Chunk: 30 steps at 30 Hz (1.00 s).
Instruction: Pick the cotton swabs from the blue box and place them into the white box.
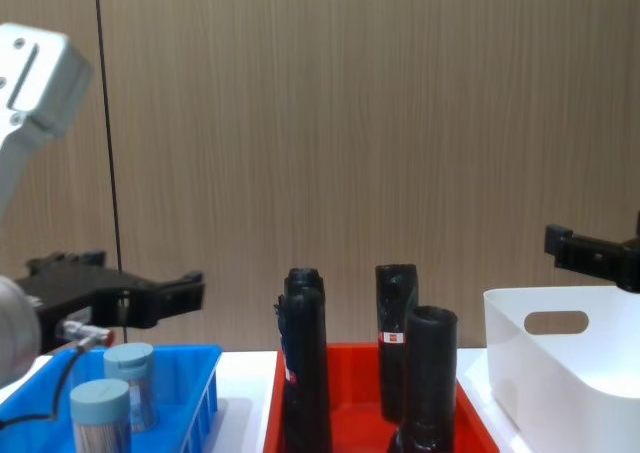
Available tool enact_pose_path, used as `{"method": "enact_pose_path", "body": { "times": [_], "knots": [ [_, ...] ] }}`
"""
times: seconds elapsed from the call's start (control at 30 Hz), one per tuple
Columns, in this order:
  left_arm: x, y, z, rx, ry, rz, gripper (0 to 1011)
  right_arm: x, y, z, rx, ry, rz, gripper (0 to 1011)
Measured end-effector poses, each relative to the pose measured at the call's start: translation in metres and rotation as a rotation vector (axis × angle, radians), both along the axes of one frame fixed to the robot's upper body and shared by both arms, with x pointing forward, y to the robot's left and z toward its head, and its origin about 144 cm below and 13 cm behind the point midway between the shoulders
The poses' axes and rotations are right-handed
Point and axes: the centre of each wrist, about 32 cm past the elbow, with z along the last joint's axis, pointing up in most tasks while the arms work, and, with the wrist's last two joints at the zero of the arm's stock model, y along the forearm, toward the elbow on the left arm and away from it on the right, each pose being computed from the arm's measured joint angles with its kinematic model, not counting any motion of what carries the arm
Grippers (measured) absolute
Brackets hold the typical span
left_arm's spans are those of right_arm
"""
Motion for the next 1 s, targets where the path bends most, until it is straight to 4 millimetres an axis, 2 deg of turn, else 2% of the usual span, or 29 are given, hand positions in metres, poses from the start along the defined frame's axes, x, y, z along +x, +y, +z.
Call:
{"method": "enact_pose_path", "body": {
  "times": [0.4,1.0],
  "knots": [
    [0.000,0.015,-0.003,-0.060,0.090,0.111,1004,0.000,0.000,0.000,0.000,0.000,0.000,1002],
    [0.028,0.033,-0.015,-0.110,0.251,0.164,1004,0.000,0.000,0.000,0.000,0.000,0.000,1002]
  ]
}}
